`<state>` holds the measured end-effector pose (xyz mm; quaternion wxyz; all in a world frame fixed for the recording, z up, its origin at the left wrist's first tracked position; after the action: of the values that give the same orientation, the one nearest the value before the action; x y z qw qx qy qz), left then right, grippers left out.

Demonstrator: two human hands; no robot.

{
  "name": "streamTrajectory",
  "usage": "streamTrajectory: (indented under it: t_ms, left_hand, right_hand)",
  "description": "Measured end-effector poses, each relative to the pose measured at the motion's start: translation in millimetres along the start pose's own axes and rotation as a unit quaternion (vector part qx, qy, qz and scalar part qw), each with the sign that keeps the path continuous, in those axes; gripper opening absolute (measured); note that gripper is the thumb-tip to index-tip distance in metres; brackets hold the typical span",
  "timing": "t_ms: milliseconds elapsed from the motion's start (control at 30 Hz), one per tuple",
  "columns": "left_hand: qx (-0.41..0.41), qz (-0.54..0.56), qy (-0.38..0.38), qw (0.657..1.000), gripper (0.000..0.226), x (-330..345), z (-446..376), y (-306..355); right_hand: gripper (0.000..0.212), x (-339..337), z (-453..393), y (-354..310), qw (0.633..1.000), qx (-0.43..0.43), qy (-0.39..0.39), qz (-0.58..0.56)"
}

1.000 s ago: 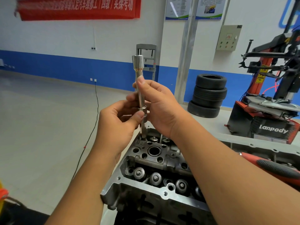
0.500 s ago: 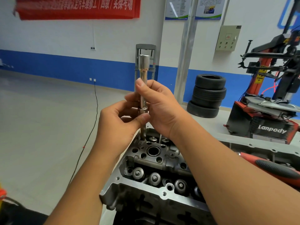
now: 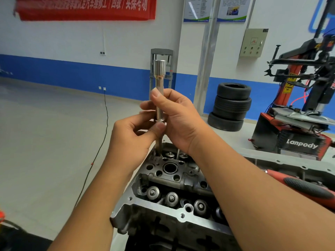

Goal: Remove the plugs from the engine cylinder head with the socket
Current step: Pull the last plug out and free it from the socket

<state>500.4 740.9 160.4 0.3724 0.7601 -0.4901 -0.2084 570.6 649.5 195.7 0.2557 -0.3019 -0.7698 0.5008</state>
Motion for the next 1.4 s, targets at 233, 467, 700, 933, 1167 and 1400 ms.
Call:
streamTrajectory:
  t_ms: [233,467,700,933,1167,1400]
  left_hand:
    - [-0.007,-0.025,-0.004,1.000,0.048,0.7,-1.1,0.2]
    - [-0.003,-0.036,-0.017,0.999,0.038,1.0,-2.1,-2.4]
    - [-0.016,-0.057,-0.018,0.998,0.048,1.0,-1.3,-3.1]
    - [-0.018,-0.055,-0.035,0.998,0.039,1.4,-0.3,-3.3]
    - [-0.029,-0.065,-0.018,0.997,0.033,1.2,1.1,-5.8]
    - [-0.046,-0.061,-0.039,0.996,0.028,5.3,0.1,-7.7]
  right_hand:
    - [0.024,1.5,-0.4,-0.6,1.000,0.010,0.006,-0.002]
    - [0.020,-2.0,-0.3,-2.1,1.000,-0.005,0.023,0.006]
    - [0.028,-0.3,-0.7,-2.4,1.000,0.010,0.023,-0.006]
    - [0.027,-4.5,-0.3,-5.2,0.999,-0.012,0.045,-0.010]
    - [0.032,-6.4,0.5,-10.4,0.998,-0.013,0.039,-0.043]
    - [0.026,-11.1,-2.3,-7.8,0.997,-0.037,0.068,-0.014]
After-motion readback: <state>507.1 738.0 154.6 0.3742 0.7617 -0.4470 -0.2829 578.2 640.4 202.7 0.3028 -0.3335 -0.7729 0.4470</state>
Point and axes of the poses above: each hand's wrist, its own z-axis away from the middle knuckle, its own x-axis out of the palm, y = z × x, the point moved 7 cm from there along -z, towards the middle knuckle, and after that the axes turned 1 degree about x, right-handed, at the moved point
